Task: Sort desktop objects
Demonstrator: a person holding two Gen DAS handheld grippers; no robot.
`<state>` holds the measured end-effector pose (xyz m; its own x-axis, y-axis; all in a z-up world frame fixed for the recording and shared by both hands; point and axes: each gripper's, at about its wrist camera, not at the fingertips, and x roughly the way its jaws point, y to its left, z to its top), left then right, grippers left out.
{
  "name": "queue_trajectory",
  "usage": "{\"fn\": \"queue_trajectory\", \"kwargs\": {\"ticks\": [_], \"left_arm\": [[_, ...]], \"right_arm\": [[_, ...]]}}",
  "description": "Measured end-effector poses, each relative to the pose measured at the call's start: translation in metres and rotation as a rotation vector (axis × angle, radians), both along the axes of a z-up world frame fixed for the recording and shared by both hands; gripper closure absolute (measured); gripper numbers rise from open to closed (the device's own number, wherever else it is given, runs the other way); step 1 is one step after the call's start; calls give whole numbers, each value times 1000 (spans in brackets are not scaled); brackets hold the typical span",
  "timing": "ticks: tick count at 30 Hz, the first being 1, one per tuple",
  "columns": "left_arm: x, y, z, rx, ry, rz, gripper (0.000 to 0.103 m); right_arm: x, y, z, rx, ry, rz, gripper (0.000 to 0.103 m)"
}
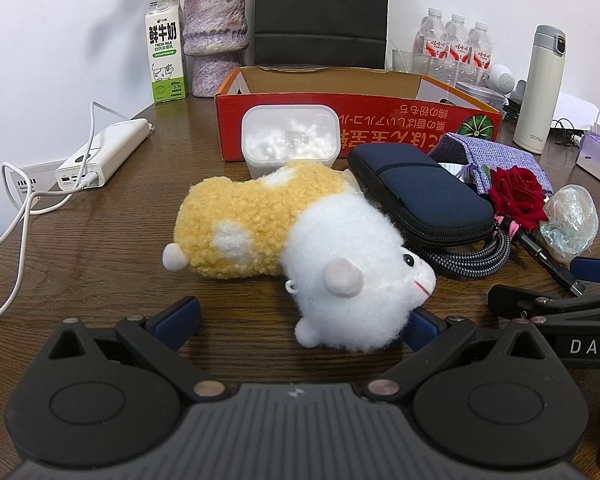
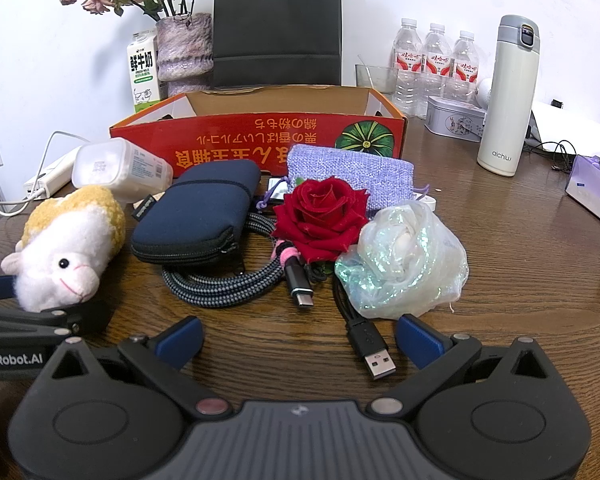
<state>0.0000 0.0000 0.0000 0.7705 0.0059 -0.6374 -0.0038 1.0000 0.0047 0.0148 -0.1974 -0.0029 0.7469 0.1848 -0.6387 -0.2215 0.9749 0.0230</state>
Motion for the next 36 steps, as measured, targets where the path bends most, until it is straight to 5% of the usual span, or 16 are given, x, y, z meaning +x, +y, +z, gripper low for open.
{"fn": "queue_trajectory", "kwargs": {"ticks": [36], "left_arm": [[0,0,0,0,0,2,0]], "right_arm": [[1,1,0,-4,-1,7,0]]}}
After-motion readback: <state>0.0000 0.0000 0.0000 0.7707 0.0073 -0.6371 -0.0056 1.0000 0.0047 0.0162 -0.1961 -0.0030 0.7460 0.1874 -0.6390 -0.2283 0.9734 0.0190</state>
